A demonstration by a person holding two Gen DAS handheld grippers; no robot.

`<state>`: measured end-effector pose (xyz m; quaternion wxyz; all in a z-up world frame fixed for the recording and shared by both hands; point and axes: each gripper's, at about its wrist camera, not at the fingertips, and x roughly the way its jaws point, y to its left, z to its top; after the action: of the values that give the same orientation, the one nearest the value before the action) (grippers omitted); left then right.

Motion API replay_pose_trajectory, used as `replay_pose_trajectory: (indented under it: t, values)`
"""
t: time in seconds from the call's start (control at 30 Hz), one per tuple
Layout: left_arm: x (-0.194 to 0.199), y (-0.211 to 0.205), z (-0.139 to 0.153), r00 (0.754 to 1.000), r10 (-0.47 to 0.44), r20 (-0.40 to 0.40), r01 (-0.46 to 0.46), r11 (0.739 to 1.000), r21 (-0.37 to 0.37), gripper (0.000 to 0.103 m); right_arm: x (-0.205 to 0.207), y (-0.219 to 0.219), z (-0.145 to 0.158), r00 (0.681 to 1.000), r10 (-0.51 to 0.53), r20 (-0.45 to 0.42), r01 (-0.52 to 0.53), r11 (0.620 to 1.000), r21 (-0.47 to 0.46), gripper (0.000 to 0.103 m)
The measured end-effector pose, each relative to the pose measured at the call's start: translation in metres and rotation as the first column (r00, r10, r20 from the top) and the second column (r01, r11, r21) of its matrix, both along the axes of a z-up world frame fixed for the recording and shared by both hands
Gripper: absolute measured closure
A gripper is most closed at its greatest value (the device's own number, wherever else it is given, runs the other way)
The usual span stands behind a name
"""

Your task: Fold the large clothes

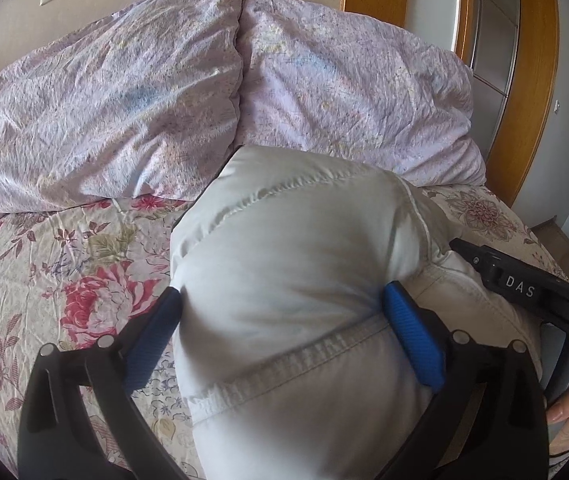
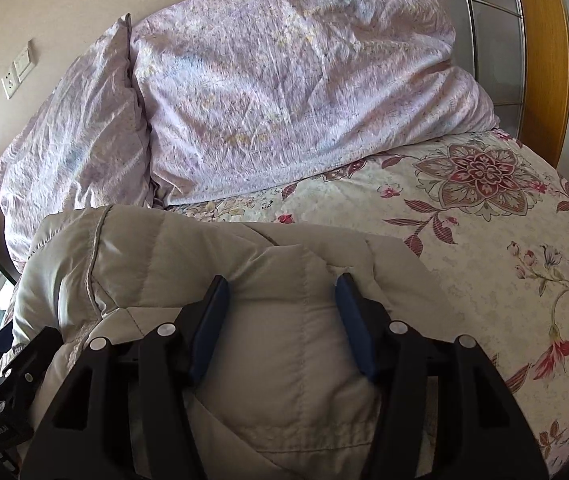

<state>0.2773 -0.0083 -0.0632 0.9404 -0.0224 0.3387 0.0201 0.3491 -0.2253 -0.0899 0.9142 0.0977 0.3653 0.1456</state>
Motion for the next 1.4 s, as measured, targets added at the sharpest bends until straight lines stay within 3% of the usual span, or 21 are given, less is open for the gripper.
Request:
replay_pose_trajectory:
  t: [0.57,1.4]
  values:
    - [0.013,-0.002,-0.012,0.999,0.017,-0.046,-0.015,0.999,0.047,0.002,0.014,0.012,-0.013,0.997,-0.003,-0.072,-0.003,0.997,-0.083,0.044]
    - [0.015,-0.003,-0.018,0.999,0.036,-0.039,-0.033,0.997,0.076,0.002,0.015,0.016,-0.016,0.998,-0.011,-0.066,0.004,0.993,-0.114,0.044]
